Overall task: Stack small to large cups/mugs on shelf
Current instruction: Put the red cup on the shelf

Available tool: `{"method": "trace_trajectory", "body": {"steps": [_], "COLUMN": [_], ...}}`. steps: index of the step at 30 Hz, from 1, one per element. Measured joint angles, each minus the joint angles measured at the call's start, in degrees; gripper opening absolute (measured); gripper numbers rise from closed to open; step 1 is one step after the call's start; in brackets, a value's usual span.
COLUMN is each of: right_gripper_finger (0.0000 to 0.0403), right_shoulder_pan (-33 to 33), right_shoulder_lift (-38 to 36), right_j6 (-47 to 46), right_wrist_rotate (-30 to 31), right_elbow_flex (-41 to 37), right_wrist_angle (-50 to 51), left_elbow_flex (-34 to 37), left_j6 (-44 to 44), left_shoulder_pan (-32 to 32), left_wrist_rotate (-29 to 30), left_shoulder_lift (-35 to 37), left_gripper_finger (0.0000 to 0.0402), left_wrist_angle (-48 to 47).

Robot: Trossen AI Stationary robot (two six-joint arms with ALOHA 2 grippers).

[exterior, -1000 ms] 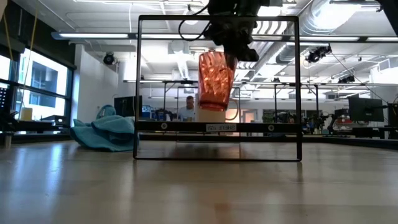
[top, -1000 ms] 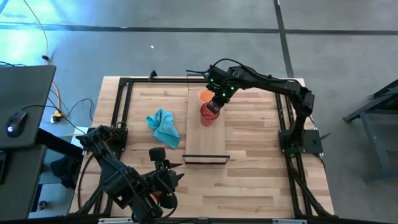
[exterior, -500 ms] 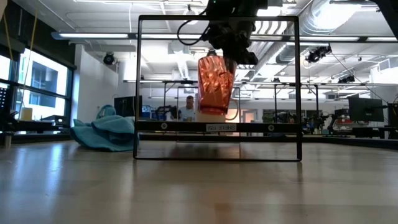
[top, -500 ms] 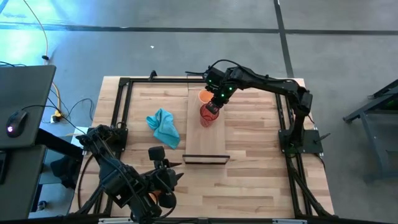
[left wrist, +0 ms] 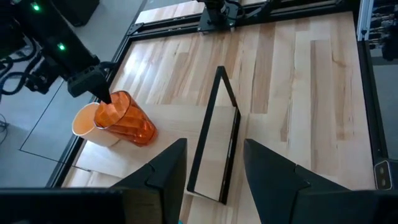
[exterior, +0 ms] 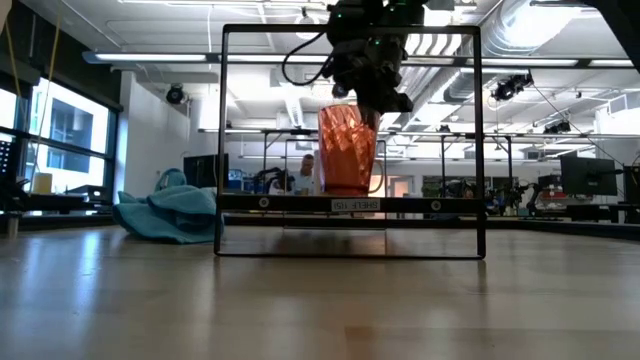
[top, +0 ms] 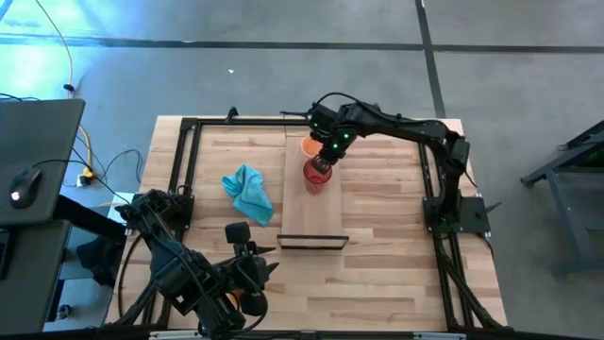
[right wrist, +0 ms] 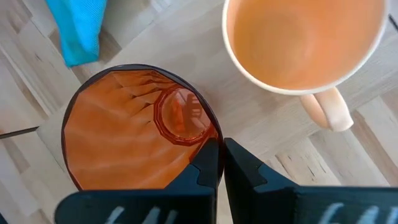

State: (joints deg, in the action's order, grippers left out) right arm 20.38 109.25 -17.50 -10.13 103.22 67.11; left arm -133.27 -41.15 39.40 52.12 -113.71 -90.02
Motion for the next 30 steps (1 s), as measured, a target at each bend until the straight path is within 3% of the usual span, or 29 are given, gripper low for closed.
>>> {"method": "trace_trajectory", "body": {"steps": [30], "right_gripper_finger": [0.0], "right_shoulder_pan": [-1.3], "right_shoulder_lift": [0.6], "right_j6": [-0.2], "right_wrist_rotate": [-0.6], "right_elbow_flex": [0.0], "right_wrist_angle": [0.1], "left_elbow_flex": [0.0], "left_j6": [-1.9], "left_shoulder_pan": [0.2], "left_wrist_rotate": [-1.6], "left_shoulder_lift": [0.0], "left_gripper_finger": [0.0147], "left_wrist_angle": [0.0]}}
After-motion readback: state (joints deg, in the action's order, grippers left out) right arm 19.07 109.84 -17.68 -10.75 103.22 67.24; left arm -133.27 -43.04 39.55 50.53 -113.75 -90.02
